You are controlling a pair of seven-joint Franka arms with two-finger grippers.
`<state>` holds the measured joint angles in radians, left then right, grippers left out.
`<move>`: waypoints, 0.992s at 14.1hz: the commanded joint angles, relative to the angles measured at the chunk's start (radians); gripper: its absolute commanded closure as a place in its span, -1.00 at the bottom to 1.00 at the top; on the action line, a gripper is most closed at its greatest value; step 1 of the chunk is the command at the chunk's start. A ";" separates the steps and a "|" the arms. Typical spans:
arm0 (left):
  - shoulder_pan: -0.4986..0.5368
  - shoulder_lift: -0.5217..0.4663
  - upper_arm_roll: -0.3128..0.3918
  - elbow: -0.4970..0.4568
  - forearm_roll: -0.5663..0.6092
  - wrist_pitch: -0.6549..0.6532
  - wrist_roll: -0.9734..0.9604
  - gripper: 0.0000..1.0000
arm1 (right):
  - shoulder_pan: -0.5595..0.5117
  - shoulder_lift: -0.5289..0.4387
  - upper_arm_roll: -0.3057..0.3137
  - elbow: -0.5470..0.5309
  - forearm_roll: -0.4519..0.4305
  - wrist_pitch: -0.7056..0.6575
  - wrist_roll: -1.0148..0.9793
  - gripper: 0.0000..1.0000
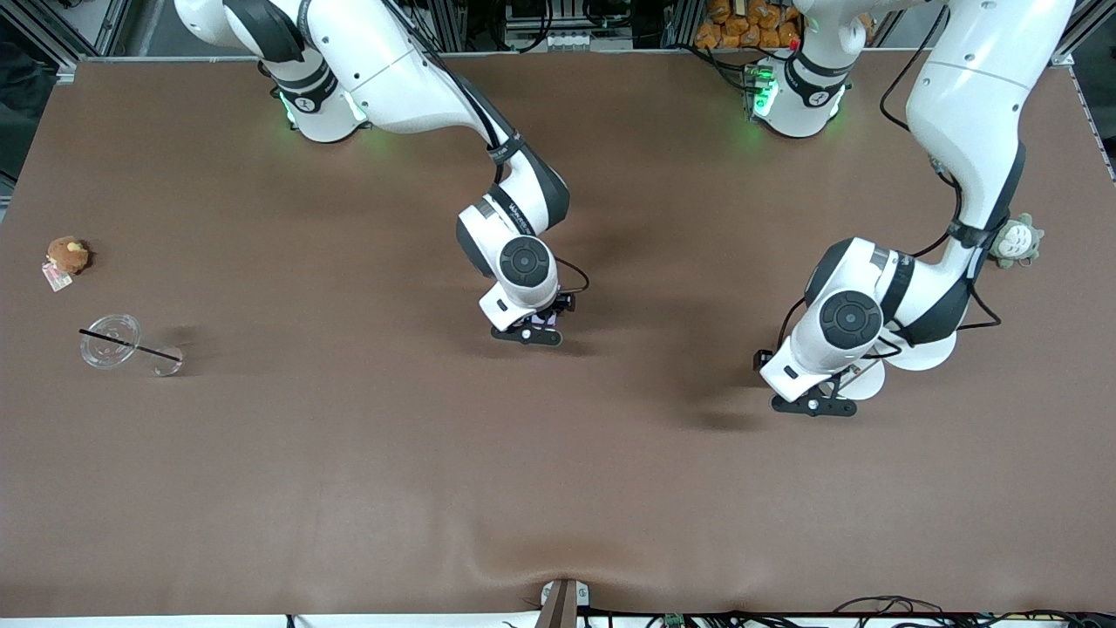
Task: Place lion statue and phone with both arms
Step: 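Carry the lion toward the white cup while the right gripper grasps the phone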
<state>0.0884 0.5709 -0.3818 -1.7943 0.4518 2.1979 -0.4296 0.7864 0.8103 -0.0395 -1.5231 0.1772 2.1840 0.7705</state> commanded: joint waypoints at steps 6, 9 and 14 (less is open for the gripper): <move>0.011 -0.236 -0.117 0.004 -0.036 -0.257 -0.009 -1.00 | 0.013 -0.005 -0.016 -0.012 0.018 0.045 0.013 0.52; 0.011 -0.298 -0.117 0.039 -0.151 -0.329 0.003 -1.00 | 0.004 -0.095 -0.090 -0.008 0.013 -0.069 0.013 0.52; 0.013 -0.390 -0.117 0.044 -0.252 -0.363 0.003 -1.00 | -0.142 -0.233 -0.169 -0.011 0.004 -0.228 -0.097 0.52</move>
<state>0.0900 0.2281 -0.4921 -1.7465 0.2263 1.8603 -0.4348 0.7264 0.6400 -0.2186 -1.4998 0.1781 1.9917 0.7407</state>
